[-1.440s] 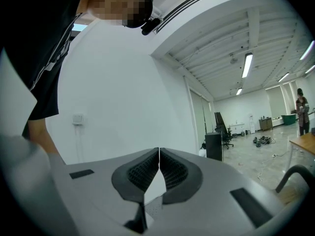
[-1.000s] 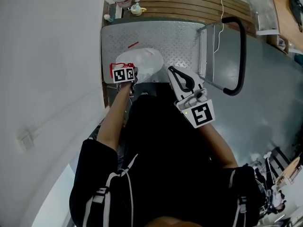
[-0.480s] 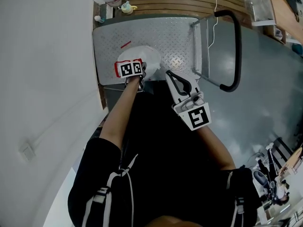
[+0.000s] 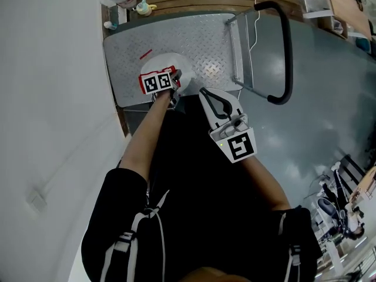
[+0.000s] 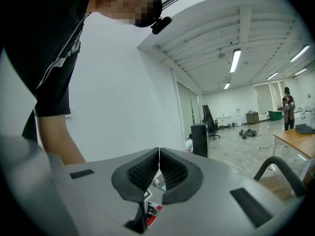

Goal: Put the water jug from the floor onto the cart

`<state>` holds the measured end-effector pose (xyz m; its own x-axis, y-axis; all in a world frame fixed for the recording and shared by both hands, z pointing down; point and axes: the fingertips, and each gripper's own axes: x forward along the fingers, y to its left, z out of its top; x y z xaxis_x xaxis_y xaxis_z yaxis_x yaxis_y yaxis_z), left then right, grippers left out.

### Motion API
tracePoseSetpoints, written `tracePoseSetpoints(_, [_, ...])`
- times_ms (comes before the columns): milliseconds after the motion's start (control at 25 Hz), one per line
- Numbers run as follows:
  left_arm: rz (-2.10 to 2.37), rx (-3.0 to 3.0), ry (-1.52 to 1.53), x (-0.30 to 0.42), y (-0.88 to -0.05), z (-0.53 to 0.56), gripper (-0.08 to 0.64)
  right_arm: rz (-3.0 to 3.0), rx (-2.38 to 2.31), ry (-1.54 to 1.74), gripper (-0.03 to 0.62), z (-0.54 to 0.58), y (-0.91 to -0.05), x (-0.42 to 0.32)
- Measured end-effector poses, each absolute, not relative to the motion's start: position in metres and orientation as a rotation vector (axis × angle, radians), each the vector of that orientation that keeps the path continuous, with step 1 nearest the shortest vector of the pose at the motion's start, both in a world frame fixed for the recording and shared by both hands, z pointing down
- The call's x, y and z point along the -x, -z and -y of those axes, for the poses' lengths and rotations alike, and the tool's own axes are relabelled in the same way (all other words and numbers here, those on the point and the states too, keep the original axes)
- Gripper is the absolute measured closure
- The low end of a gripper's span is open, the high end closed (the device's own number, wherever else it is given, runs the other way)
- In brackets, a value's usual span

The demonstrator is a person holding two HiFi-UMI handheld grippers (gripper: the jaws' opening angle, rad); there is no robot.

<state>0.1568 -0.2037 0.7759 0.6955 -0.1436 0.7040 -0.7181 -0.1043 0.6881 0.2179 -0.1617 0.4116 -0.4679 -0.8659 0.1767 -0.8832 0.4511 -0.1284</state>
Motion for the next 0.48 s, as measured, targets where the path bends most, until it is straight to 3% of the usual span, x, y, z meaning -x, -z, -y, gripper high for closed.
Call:
tracePoseSetpoints(160, [0.683, -1.596, -0.538, -0.169, -0.778, 0.198, 0.511, 2.581, -1.591, -0.319, 0.574, 0.156, -0.413, -0.226])
tracePoseSetpoints(480, [0.642, -1.64, -0.545, -0.187, -0.767, 0.193, 0.407, 2.585, -1.588, -0.312, 0.572, 0.15, -0.413, -0.222])
